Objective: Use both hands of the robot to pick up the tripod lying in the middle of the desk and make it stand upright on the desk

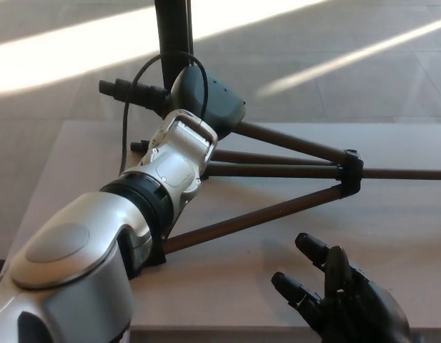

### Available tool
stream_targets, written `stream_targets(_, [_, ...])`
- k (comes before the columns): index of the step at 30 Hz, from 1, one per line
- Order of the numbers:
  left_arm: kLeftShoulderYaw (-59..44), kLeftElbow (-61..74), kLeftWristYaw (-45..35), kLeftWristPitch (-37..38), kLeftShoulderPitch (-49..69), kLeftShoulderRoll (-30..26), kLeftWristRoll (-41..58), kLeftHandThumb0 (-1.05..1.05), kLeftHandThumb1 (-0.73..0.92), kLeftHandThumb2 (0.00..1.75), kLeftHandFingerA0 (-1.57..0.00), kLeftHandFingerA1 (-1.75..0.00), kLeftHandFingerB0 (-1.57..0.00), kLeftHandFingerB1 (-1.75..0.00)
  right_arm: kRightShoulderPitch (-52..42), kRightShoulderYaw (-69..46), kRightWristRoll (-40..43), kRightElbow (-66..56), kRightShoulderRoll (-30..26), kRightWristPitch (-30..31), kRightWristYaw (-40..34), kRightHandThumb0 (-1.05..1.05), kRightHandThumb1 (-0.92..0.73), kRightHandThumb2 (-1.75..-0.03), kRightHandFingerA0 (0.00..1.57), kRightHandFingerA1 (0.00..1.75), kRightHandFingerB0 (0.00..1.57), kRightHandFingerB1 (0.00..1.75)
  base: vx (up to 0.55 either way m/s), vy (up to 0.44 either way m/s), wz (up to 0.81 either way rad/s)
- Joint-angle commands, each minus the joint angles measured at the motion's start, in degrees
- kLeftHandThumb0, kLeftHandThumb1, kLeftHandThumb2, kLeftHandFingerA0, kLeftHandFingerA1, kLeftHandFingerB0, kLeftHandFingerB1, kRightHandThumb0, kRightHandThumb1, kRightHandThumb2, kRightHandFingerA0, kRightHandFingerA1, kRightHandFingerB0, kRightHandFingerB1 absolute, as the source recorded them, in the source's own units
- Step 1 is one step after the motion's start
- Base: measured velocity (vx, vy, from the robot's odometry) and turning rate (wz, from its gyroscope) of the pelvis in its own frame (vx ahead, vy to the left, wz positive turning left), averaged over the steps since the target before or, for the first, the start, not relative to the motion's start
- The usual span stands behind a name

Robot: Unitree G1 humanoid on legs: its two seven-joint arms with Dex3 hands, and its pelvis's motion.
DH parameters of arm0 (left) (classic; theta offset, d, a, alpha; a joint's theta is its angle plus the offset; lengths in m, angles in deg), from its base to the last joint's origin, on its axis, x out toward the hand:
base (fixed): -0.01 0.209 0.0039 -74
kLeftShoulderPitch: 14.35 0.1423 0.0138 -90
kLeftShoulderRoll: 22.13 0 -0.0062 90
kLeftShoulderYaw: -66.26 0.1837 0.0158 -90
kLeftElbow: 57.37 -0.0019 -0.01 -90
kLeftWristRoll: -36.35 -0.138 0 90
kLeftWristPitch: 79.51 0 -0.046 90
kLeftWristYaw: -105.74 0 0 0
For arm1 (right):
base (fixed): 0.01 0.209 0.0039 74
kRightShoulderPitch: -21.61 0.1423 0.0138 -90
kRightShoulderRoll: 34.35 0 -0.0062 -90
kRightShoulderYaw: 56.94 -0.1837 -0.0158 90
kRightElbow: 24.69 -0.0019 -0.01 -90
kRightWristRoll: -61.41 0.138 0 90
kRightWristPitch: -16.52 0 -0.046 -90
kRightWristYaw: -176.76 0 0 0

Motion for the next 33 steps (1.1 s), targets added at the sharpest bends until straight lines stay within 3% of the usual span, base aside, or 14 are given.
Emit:
stream_targets(1, [1.2,-2.4,-11.0,-1.7,0.7,0.3,-4.7,-0.81,0.71,0.62,-0.56,-0.66,-0.13,-0.32,0.7,-1.2,1.5,-0.5,1.7,-0.3,-0.8,-0.79,-0.67,-0.77,0.26,0.64,0.41,0.47,0.00,0.000,0.00])
stream_targets(4, [-1.6,-3.0,-15.8,-2.8,0.5,1.0,-2.2,-0.87,0.55,0.95,-0.31,-0.58,-0.05,-0.31,1.2,-1.8,1.7,-0.1,1.9,-0.4,-1.1,-0.74,-0.80,-0.64,0.27,0.65,0.44,0.43,0.00,0.000,0.00])
stream_targets(6, [-3.1,-2.8,-15.8,-2.8,0.9,1.1,-1.2,-0.84,0.67,0.60,-0.25,-0.51,-0.06,-0.32,1.3,-2.0,1.8,0.1,2.1,-0.5,-1.3,-0.74,-0.80,-0.64,0.26,0.64,0.45,0.43,0.00,0.000,0.00])
stream_targets(8, [-5.4,-1.4,-12.0,-2.1,2.3,0.8,0.0,-0.76,0.71,0.62,-0.63,-0.62,-0.17,-0.34,1.5,-2.1,1.6,0.2,2.2,-0.6,-1.4,-0.74,-0.80,-0.64,0.25,0.64,0.46,0.43,0.00,0.000,0.00])
stream_targets(11, [-6.9,-0.9,-10.7,-2.0,3.4,0.9,-0.9,-0.69,0.74,0.62,-0.70,-0.67,-0.19,-0.33,1.4,-1.9,1.5,0.2,2.1,-0.6,-1.2,-0.73,-0.81,-0.64,0.25,0.64,0.45,0.43,0.00,0.000,0.00])
stream_targets(13, [-12.7,1.5,0.4,1.4,6.7,-0.2,2.2,-0.46,0.70,0.61,-0.90,-1.02,-0.52,-0.47,1.4,-1.5,0.8,0.0,1.9,-0.8,-1.3,-0.73,-0.80,-0.64,0.27,0.64,0.45,0.42,0.00,0.000,0.00])
stream_targets(14, [-14.9,2.3,4.9,4.0,8.0,-0.9,3.1,-0.33,0.68,0.65,-0.84,-1.55,-0.61,-0.61,1.5,-1.5,0.8,0.1,1.8,-0.9,-1.1,-0.73,-0.80,-0.64,0.28,0.66,0.46,0.42,0.00,0.000,0.00])
stream_targets(16, [-17.1,2.9,9.2,7.0,9.0,-1.3,3.3,-0.32,0.67,0.62,-0.84,-1.68,-0.59,-0.65,2.0,-1.7,0.6,0.3,1.6,-1.1,-1.1,-0.74,-0.79,-0.64,0.29,0.67,0.46,0.41,0.00,0.000,0.00])
stream_targets(17, [-17.9,3.1,10.5,7.4,9.5,-1.1,3.6,-0.30,0.63,0.58,-0.86,-1.75,-0.52,-0.56,2.2,-1.9,0.6,0.3,1.6,-1.0,-1.3,-0.75,-0.66,-1.06,0.30,0.66,0.39,0.54,0.00,0.000,0.00])
stream_targets(19, [-19.4,3.3,12.4,8.3,10.1,-0.9,3.6,-0.30,0.63,0.58,-0.86,-1.75,-0.52,-0.56,2.5,-2.0,0.5,0.4,1.5,-1.1,-1.4,-0.75,-0.66,-1.06,0.30,0.66,0.39,0.54,0.00,0.000,0.00])
stream_targets(20, [-20.2,3.0,13.0,8.9,10.4,-0.6,3.8,-0.27,0.58,0.56,-0.85,-1.74,-0.67,-0.71,2.7,-2.3,0.5,0.5,1.5,-1.0,-1.8,-0.72,-0.79,-0.64,0.34,0.72,0.45,0.40,0.00,0.000,0.00])
stream_targets(24, [-23.1,2.9,11.5,10.6,10.7,-0.5,4.3,-0.30,0.60,0.59,-0.82,-1.68,-0.80,-0.84,2.8,-2.3,0.3,0.5,1.6,-1.2,-1.7,-0.72,-0.78,-0.64,0.37,0.80,0.47,0.43,0.00,0.000,0.00])
stream_targets(27, [-24.5,1.9,7.9,8.7,9.6,0.3,3.9,-0.22,0.70,0.65,-0.81,-0.99,-0.74,-0.79,3.7,-3.0,0.4,0.9,1.3,-1.2,-1.7,-0.69,-0.78,-0.63,0.40,0.82,0.49,0.44,0.00,0.000,0.00])
stream_targets(33, [-27.2,1.1,7.4,6.2,9.1,1.0,3.8,-0.25,0.71,0.72,-0.86,-1.25,-0.77,-0.85,5.1,-3.5,0.4,1.4,3.2,-0.6,-5.3,-0.66,-0.76,-0.63,0.55,0.91,0.57,0.52,0.00,0.000,0.00])
